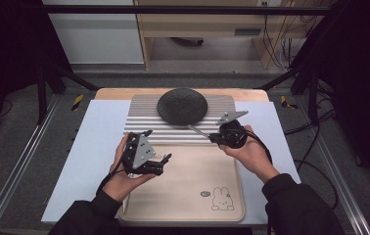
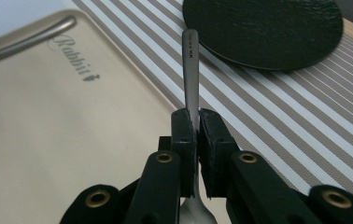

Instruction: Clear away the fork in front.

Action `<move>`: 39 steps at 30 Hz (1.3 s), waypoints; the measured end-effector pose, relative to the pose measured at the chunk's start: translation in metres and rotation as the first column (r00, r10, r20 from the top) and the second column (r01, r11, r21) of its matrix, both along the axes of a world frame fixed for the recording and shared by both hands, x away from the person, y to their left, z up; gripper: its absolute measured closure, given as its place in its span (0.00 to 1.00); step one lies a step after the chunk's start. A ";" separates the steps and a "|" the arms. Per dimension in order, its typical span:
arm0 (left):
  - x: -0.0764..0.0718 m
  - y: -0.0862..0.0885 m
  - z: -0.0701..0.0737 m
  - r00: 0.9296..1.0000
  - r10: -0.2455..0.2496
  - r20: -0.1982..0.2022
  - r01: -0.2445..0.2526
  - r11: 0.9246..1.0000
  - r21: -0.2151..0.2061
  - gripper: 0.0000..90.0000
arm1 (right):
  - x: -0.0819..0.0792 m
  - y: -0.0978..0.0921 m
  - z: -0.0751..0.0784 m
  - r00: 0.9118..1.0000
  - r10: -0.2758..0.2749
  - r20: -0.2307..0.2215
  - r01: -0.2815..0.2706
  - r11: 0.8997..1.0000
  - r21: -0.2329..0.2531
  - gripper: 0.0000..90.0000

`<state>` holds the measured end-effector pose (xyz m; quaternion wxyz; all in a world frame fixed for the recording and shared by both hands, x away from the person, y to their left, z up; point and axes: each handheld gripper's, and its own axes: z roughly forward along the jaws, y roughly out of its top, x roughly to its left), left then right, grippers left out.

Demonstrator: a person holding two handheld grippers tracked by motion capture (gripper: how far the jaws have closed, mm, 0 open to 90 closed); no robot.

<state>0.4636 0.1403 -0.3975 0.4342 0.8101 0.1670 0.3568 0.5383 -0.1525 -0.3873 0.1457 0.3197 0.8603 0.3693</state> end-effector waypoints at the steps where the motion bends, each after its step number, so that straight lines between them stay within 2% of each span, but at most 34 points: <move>1: 0.001 -0.005 0.000 1.000 -0.011 0.016 0.011 0.999 0.033 0.12 | 0.001 0.007 0.003 1.000 0.012 -0.006 -0.012 1.000 -0.009 0.95; 3: 0.004 -0.014 -0.001 0.999 -0.028 0.039 0.025 0.997 0.074 0.12 | 0.001 0.010 0.005 1.000 0.021 -0.008 -0.021 1.000 -0.012 0.95; 9: 0.016 -0.028 -0.008 0.997 -0.030 0.066 0.022 0.993 0.117 0.13 | 0.001 0.024 0.017 0.998 0.063 -0.001 -0.063 0.997 -0.044 0.95; 13: 0.020 -0.036 -0.013 0.993 -0.040 0.113 0.020 0.984 0.175 0.15 | -0.002 0.030 0.023 0.997 0.082 -0.007 -0.083 0.994 -0.072 0.95; 17: 0.022 -0.044 -0.017 0.983 -0.055 0.175 0.016 0.976 0.217 0.18 | -0.005 0.035 0.031 0.994 0.108 -0.010 -0.108 0.990 -0.090 0.95; 20: 0.021 -0.048 -0.020 0.973 -0.057 0.225 -0.002 0.968 0.251 0.20 | -0.009 0.037 0.035 0.992 0.121 -0.020 -0.122 0.987 -0.102 0.95; 21: 0.020 -0.049 -0.021 0.966 -0.062 0.252 -0.007 0.965 0.263 0.21 | -0.010 0.038 0.035 0.992 0.127 -0.022 -0.129 0.987 -0.098 0.95; 22: 0.020 -0.051 -0.022 0.965 -0.064 0.255 -0.009 0.962 0.273 0.22 | -0.011 0.038 0.037 0.991 0.127 -0.028 -0.130 0.986 -0.101 0.95; 24: 0.019 -0.053 -0.025 0.958 -0.066 0.279 -0.021 0.954 0.300 0.25 | -0.012 0.039 0.038 0.990 0.137 -0.027 -0.139 0.985 -0.103 0.95; 26: 0.020 -0.056 -0.027 0.955 -0.062 0.290 -0.032 0.951 0.309 0.27 | -0.014 0.039 0.040 0.989 0.143 -0.027 -0.145 0.984 -0.106 0.95; 28: 0.021 -0.059 -0.029 0.949 -0.067 0.308 -0.038 0.946 0.323 0.30 | -0.015 0.040 0.041 0.989 0.143 -0.025 -0.145 0.983 -0.109 0.95; 34: 0.022 -0.065 -0.032 0.938 -0.078 0.337 -0.042 0.942 0.334 0.34 | -0.016 0.039 0.043 0.988 0.150 -0.027 -0.151 0.984 -0.096 0.95; 39: 0.018 -0.068 -0.033 0.922 -0.088 0.378 -0.062 0.928 0.367 0.40 | -0.019 0.040 0.046 0.988 0.152 -0.015 -0.153 0.984 -0.094 0.95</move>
